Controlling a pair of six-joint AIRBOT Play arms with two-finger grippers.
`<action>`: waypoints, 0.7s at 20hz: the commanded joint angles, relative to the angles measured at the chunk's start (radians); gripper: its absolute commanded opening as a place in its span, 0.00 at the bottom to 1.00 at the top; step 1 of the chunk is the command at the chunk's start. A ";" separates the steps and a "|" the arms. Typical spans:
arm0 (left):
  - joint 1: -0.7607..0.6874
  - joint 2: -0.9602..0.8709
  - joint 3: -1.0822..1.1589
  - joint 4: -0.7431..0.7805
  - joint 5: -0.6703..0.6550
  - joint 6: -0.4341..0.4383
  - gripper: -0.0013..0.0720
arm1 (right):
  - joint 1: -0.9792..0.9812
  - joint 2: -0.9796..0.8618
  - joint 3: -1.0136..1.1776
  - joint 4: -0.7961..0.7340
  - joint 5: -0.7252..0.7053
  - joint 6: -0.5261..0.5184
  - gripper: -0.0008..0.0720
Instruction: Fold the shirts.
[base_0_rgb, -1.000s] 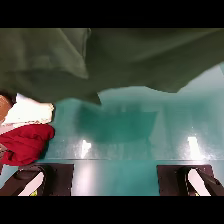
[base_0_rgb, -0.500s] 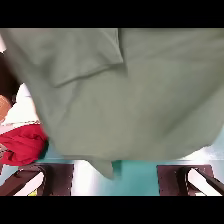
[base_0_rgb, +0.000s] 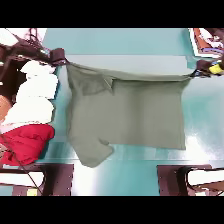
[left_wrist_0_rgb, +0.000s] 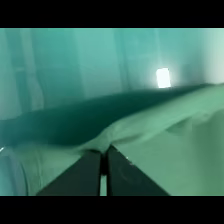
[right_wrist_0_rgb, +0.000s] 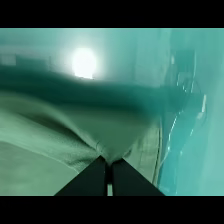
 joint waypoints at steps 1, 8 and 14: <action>0.001 -0.135 -0.010 -0.008 0.214 0.053 0.05 | 0.042 -0.183 0.126 -0.012 -0.056 0.004 0.04; 0.006 -0.133 0.039 0.049 -0.123 0.064 0.05 | 0.042 -0.179 0.217 -0.059 0.064 -0.009 0.04; -0.021 -0.098 -0.109 0.228 -0.235 0.012 0.05 | 0.059 -0.120 0.040 -0.072 0.141 -0.012 0.04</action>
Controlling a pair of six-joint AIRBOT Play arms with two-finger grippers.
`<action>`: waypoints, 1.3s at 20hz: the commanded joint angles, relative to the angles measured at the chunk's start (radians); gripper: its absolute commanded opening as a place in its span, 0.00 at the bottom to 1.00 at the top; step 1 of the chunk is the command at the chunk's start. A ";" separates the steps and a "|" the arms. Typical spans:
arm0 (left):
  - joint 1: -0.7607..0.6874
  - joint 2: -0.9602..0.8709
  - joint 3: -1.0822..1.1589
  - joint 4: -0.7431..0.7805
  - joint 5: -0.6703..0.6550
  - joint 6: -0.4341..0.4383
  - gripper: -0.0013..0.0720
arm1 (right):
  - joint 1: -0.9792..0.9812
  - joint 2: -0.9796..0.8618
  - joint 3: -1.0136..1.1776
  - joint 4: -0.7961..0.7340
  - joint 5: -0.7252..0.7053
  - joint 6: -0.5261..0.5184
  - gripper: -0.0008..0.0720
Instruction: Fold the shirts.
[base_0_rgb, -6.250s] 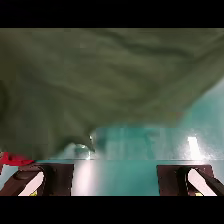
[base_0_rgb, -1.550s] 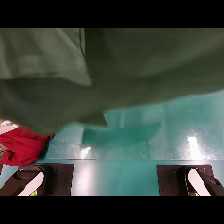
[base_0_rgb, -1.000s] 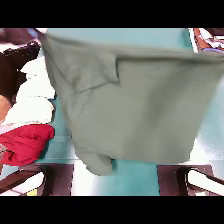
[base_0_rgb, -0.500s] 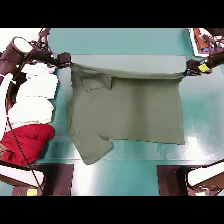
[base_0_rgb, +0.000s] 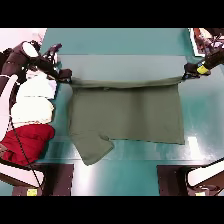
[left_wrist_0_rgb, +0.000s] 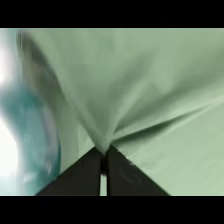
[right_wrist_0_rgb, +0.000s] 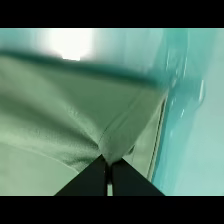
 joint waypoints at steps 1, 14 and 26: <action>-0.007 0.011 -0.088 0.056 -0.049 -0.015 0.05 | 0.004 0.060 -0.163 -0.010 -0.001 -0.003 0.04; 0.012 0.337 -0.422 0.108 -0.097 -0.038 0.67 | -0.097 0.391 -0.639 0.070 -0.087 -0.006 0.57; 0.004 0.779 -1.191 -0.211 0.050 -0.121 0.68 | -0.193 0.584 -0.822 0.185 -0.185 -0.040 0.57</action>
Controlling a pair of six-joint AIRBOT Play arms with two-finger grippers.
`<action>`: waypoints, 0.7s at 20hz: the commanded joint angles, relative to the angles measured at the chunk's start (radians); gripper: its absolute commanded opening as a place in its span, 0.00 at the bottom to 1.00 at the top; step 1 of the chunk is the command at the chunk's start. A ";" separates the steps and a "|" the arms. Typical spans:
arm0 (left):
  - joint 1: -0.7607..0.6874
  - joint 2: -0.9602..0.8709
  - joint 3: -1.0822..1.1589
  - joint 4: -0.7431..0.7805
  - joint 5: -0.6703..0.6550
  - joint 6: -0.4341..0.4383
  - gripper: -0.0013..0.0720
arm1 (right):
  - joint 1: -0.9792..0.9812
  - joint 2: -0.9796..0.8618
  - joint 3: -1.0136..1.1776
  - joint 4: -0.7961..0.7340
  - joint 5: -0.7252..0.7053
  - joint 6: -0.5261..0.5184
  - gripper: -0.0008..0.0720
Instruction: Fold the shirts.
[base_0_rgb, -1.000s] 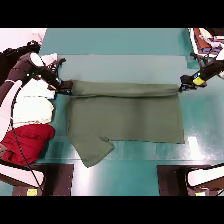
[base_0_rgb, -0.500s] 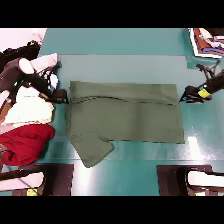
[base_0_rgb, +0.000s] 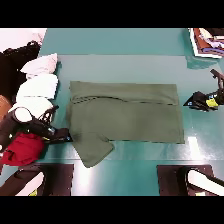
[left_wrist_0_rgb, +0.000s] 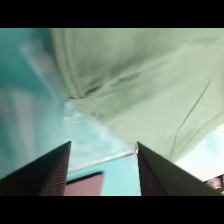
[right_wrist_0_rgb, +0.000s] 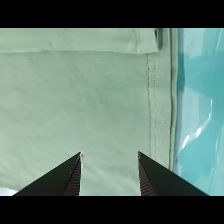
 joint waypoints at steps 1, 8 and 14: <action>-0.027 0.036 -0.108 -0.115 0.108 0.013 0.67 | -0.005 0.014 0.006 0.011 -0.005 -0.005 0.57; -0.143 0.036 -0.121 -0.118 0.190 -0.050 0.66 | -0.006 0.014 0.015 0.008 0.043 -0.007 0.57; -0.143 0.036 -0.066 -0.121 0.143 -0.044 0.05 | -0.135 0.098 -0.169 -0.070 0.079 -0.024 0.57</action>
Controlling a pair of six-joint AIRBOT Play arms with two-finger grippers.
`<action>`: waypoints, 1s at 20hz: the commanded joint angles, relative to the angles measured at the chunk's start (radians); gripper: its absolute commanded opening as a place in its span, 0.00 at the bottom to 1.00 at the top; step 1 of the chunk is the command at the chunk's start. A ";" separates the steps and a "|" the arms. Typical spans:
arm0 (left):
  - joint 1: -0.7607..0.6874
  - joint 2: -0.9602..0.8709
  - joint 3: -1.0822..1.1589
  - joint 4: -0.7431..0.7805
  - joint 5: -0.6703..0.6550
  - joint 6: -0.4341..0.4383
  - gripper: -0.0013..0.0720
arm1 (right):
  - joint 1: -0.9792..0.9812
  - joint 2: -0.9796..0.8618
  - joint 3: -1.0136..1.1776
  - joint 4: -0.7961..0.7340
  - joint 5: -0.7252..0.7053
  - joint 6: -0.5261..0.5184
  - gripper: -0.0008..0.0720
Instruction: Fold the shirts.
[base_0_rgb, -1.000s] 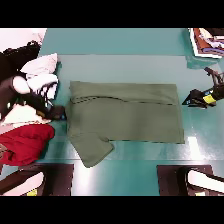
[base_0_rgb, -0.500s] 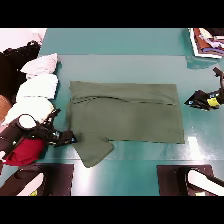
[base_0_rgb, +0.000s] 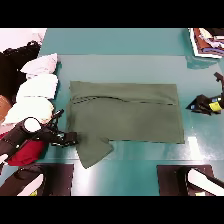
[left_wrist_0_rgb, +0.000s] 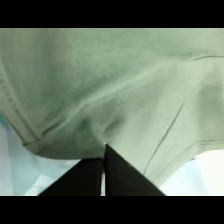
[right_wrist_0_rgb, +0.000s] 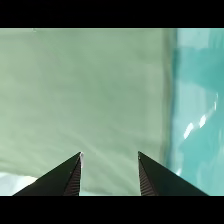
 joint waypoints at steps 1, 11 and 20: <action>-0.003 0.001 0.052 -0.006 -0.027 0.005 0.05 | -0.095 0.063 -0.150 -0.112 0.017 -0.004 0.58; -0.003 0.001 0.129 -0.005 0.003 0.032 0.05 | -0.234 0.024 -0.462 0.008 -0.096 -0.047 0.60; -0.003 0.019 0.130 0.003 -0.080 0.027 0.05 | -0.232 0.063 -0.430 -0.011 -0.016 -0.091 0.04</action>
